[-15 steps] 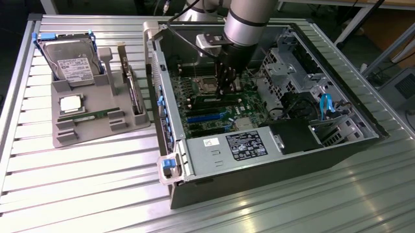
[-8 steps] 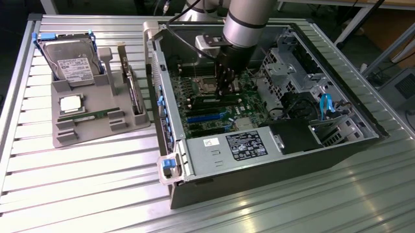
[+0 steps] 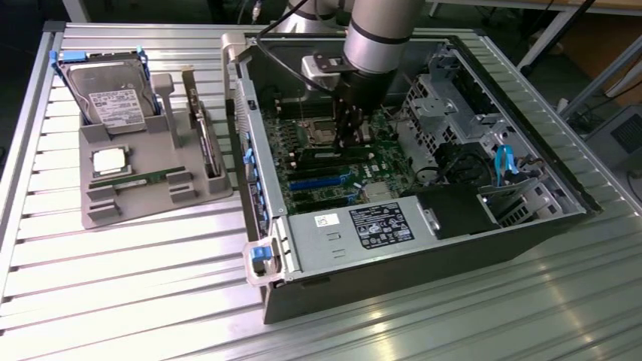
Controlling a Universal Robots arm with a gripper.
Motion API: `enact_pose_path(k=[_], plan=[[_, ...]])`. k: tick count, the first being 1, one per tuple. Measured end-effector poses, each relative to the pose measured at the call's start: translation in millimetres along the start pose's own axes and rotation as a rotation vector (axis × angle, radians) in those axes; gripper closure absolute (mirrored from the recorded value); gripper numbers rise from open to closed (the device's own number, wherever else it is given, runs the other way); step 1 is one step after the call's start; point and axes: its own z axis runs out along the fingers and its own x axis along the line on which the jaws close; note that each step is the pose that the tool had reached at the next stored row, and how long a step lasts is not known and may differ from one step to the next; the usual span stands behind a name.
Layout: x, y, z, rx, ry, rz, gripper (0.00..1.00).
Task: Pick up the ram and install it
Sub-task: 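Insert the ram into the slot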
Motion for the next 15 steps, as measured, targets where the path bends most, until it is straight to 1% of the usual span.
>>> enact_pose_path(k=[9, 12, 15], plan=[[0.0, 0.1, 0.0, -0.0002, -0.0001, 0.0, 0.87], [-0.1, 4.5, -0.1, -0.0003, 0.0, 0.0, 0.87], [-0.1, 4.9, -0.1, -0.0002, 0.0, 0.0, 0.87]])
